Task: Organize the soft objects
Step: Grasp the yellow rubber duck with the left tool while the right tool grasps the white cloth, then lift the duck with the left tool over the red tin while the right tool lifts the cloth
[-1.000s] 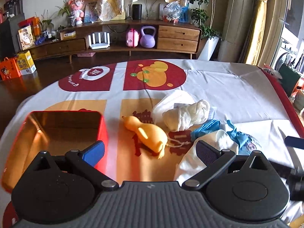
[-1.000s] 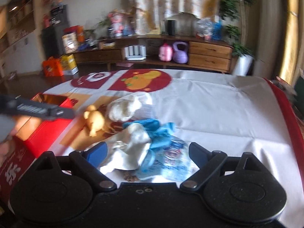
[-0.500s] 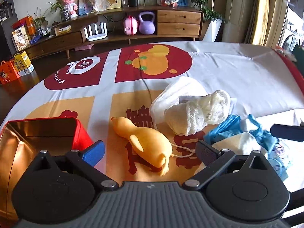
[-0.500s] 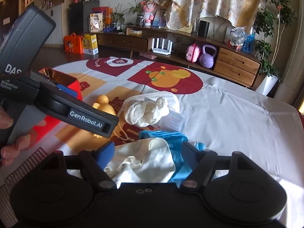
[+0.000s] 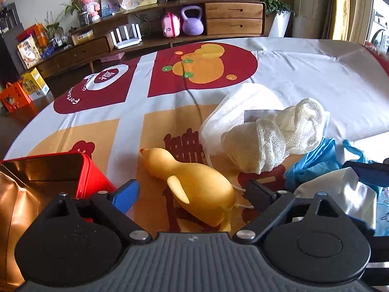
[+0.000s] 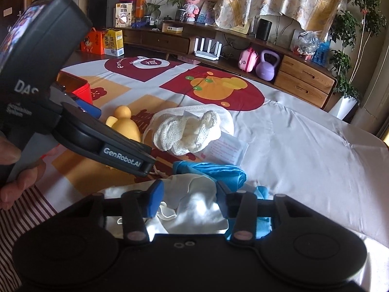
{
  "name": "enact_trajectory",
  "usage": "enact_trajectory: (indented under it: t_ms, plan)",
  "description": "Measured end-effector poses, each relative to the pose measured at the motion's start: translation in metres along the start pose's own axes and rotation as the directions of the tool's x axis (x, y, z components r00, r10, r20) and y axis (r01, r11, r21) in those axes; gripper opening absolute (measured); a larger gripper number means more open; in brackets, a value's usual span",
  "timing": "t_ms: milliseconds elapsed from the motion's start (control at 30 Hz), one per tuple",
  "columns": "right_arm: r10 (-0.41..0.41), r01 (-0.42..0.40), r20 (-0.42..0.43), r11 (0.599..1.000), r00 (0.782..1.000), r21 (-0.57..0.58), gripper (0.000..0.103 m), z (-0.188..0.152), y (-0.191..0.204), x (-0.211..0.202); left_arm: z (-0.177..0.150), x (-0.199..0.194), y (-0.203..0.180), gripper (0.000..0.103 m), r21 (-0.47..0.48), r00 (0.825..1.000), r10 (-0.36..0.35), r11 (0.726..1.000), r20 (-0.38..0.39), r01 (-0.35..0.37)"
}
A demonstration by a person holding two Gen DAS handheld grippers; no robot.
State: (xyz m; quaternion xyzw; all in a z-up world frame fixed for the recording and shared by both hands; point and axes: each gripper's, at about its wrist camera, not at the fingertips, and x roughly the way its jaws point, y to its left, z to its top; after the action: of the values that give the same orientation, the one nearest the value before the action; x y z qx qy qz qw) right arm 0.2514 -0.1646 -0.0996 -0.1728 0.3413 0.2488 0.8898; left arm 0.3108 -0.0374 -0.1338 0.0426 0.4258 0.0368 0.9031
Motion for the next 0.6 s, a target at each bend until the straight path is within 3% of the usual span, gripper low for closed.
enact_trajectory:
  t_ms: [67,133,200,367,500,600]
  plan:
    - [-0.008,0.008,0.002,1.000,1.000,-0.006,0.041,0.000,0.001,-0.001,0.000,0.000,-0.001,0.090,0.006,1.000,0.002,1.000,0.008,-0.002]
    - [-0.018,0.018,0.006,1.000,1.000,-0.020,0.034,0.000,0.003,-0.002,-0.001,0.001,-0.003,0.070,0.007,1.000,-0.008,1.000,-0.003,0.009]
    - [-0.032,0.032,0.014,0.999,0.999,-0.029,0.033,0.000,0.004,-0.004,-0.002,0.002,-0.004,0.061,0.006,1.000,-0.016,1.000,-0.014,0.016]
    - [-0.055,0.056,0.024,0.998,0.998,-0.036,0.027,0.001,0.007,-0.009,-0.004,-0.001,-0.002,0.050,0.001,1.000,-0.022,1.000,0.002,0.022]
    - [-0.063,0.064,0.019,0.997,0.998,-0.041,0.003,0.000,0.009,-0.009,-0.005,-0.004,0.001,0.042,0.000,0.999,-0.036,0.999,0.008,0.036]
    - [-0.066,0.067,0.023,0.997,0.998,-0.031,0.001,0.000,0.010,-0.010,-0.006,-0.008,0.003,0.037,-0.005,0.999,-0.048,0.999,0.008,0.048]
